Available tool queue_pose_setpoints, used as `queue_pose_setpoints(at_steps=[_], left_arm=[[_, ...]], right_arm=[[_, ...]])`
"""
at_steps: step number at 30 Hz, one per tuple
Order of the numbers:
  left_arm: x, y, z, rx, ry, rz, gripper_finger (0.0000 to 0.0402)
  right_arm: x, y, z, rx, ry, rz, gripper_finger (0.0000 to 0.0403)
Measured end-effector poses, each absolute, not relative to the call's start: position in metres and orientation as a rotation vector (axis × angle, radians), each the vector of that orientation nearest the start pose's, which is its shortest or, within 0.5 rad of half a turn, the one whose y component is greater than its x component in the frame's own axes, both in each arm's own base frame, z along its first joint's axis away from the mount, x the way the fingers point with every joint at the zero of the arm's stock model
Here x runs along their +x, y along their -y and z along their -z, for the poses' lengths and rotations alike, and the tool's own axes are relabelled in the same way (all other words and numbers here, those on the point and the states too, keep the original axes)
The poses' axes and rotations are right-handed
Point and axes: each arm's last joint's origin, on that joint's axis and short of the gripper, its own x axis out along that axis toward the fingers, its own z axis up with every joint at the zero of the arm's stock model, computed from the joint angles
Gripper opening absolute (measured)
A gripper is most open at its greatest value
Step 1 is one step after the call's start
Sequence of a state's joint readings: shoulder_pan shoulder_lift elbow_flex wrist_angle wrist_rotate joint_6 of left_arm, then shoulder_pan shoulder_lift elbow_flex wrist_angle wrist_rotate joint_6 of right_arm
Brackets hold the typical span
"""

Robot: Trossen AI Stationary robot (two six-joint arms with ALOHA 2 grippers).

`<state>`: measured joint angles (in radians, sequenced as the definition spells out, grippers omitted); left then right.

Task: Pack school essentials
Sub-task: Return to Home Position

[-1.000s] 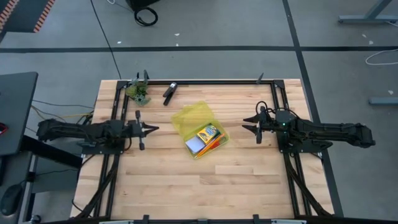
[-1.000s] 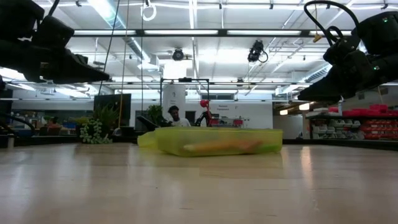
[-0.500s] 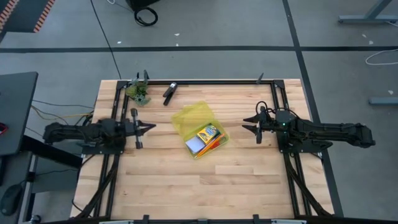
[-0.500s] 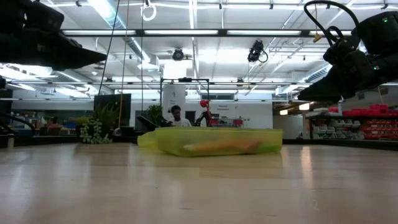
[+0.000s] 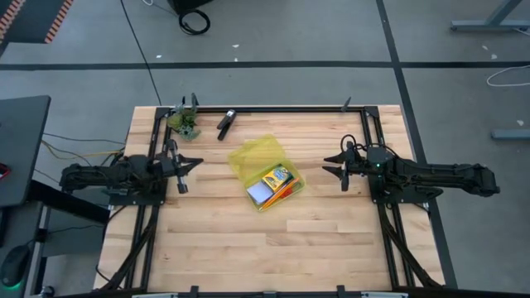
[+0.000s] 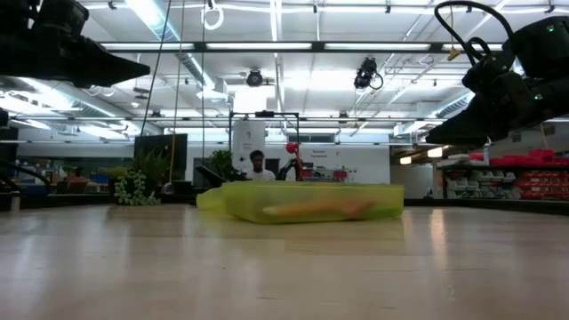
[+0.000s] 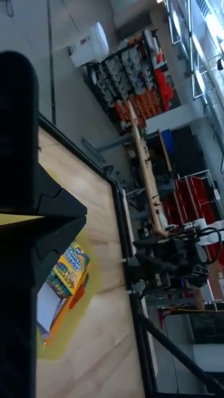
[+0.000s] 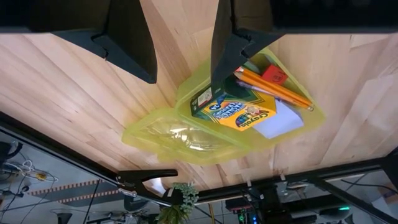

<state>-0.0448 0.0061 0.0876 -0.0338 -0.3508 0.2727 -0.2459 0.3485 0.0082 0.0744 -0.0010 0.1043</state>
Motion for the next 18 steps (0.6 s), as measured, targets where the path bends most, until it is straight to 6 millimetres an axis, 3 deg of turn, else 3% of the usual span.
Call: queue_pose_setpoints(at_steps=[18], left_arm=[[0.0903, -0.0058, -0.1907, 0.260, 0.013, -0.308, 0.0022]], right_arm=[[0.1114, 0.0280, -0.1453, 0.133, -0.227, 0.256, 0.0157]])
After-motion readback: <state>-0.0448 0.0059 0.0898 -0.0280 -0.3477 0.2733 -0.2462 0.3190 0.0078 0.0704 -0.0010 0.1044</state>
